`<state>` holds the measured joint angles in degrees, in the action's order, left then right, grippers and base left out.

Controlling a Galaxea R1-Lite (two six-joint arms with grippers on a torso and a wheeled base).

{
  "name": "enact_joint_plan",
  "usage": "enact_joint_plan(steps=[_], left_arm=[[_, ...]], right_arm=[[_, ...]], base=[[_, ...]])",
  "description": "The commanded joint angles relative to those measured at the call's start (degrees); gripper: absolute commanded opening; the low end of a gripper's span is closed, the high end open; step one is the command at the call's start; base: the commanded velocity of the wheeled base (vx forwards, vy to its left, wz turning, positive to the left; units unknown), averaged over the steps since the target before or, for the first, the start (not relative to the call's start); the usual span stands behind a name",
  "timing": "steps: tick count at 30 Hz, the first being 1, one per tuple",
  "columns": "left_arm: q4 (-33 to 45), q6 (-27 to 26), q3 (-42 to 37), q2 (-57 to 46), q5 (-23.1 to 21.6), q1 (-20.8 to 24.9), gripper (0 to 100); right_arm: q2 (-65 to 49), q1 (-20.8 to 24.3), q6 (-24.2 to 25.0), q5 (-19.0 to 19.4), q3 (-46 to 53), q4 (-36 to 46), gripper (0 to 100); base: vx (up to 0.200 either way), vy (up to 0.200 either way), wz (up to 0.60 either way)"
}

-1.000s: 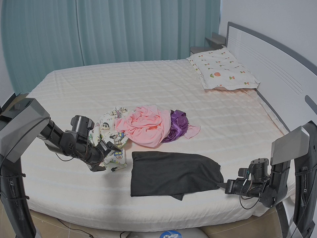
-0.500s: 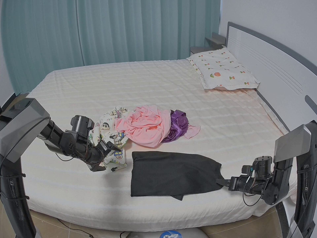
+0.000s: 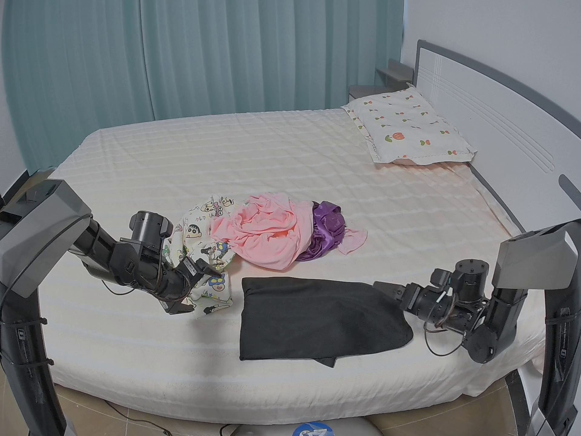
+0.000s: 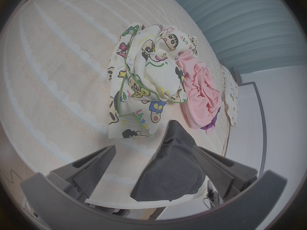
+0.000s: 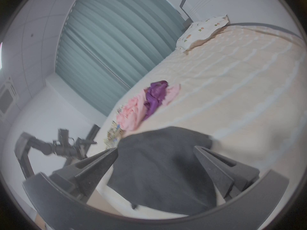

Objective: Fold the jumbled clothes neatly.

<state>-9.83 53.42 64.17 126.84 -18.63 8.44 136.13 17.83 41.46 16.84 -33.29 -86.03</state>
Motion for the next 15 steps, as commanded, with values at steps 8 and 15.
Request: enact_joint_plan(steps=[8, 15], left_arm=[[-0.02, -0.07, -0.10, -0.02, -0.01, 0.00, 100], [-0.02, 0.02, -0.10, -0.02, -0.01, 0.00, 100]], right_arm=[[9.85, 5.72, 3.98, -0.58, -8.98, 0.51, 100], [10.12, 4.49, 4.16, -0.66, -9.95, 0.51, 100]], base=[[0.000, 0.000, 0.00], [0.000, 0.000, 0.00]])
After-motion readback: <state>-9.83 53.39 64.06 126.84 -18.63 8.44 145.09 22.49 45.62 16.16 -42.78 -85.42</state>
